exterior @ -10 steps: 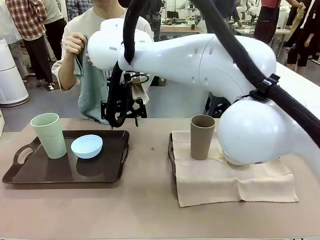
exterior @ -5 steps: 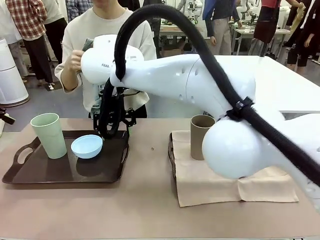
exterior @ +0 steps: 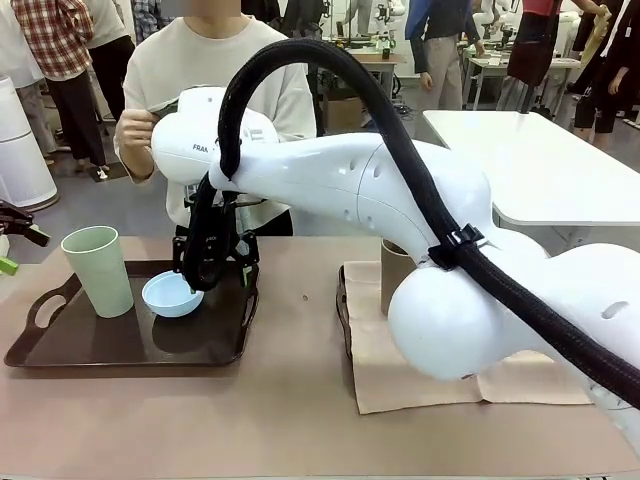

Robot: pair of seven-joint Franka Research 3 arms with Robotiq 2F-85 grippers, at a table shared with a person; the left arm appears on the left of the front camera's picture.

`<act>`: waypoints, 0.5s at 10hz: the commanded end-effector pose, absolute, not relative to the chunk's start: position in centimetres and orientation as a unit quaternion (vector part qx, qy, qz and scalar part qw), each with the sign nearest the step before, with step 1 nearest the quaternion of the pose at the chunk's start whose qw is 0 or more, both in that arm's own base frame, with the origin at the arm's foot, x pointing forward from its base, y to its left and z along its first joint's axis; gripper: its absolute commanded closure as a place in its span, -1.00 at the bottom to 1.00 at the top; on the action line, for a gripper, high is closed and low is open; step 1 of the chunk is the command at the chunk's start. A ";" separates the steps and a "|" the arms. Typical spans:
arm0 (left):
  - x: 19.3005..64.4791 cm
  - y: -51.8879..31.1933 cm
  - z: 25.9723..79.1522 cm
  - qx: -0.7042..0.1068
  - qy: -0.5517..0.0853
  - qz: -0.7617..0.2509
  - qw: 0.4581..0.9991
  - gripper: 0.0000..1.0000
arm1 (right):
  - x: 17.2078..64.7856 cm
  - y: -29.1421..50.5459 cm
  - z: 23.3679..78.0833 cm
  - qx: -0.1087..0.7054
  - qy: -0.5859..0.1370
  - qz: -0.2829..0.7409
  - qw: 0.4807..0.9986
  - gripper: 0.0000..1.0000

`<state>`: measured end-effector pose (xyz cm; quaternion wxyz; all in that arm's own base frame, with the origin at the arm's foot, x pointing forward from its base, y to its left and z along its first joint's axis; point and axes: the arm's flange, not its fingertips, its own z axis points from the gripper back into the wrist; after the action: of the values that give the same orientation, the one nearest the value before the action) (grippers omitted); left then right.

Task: Set up a tray with a mat and arrange the tableware.
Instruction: Pick up the Picnic Bowl and Reusable plastic cup from the Handle tray in front of the human's position and hold them in the air.

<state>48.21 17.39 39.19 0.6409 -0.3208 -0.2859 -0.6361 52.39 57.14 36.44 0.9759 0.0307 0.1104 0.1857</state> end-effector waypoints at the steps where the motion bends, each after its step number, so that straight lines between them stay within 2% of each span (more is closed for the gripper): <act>1: 48.8 17.3 39.1 -0.305 -0.293 -0.638 0.644 -1.00 | 52.3 57.4 36.2 0.031 0.108 0.189 0.976 -0.98; 4: 48.8 17.3 39.1 -0.305 -0.293 -0.638 0.644 -1.00 | 52.3 57.2 36.1 0.028 0.112 0.186 0.976 -0.98; 5: 48.8 17.3 39.1 -0.305 -0.293 -0.638 0.644 -1.00 | 51.6 57.8 36.2 0.031 0.083 0.179 0.980 -0.98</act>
<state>48.56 17.29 39.16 0.6432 -0.3115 -0.2860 -0.6383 52.29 57.43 35.93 0.9763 0.0281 0.1071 0.1857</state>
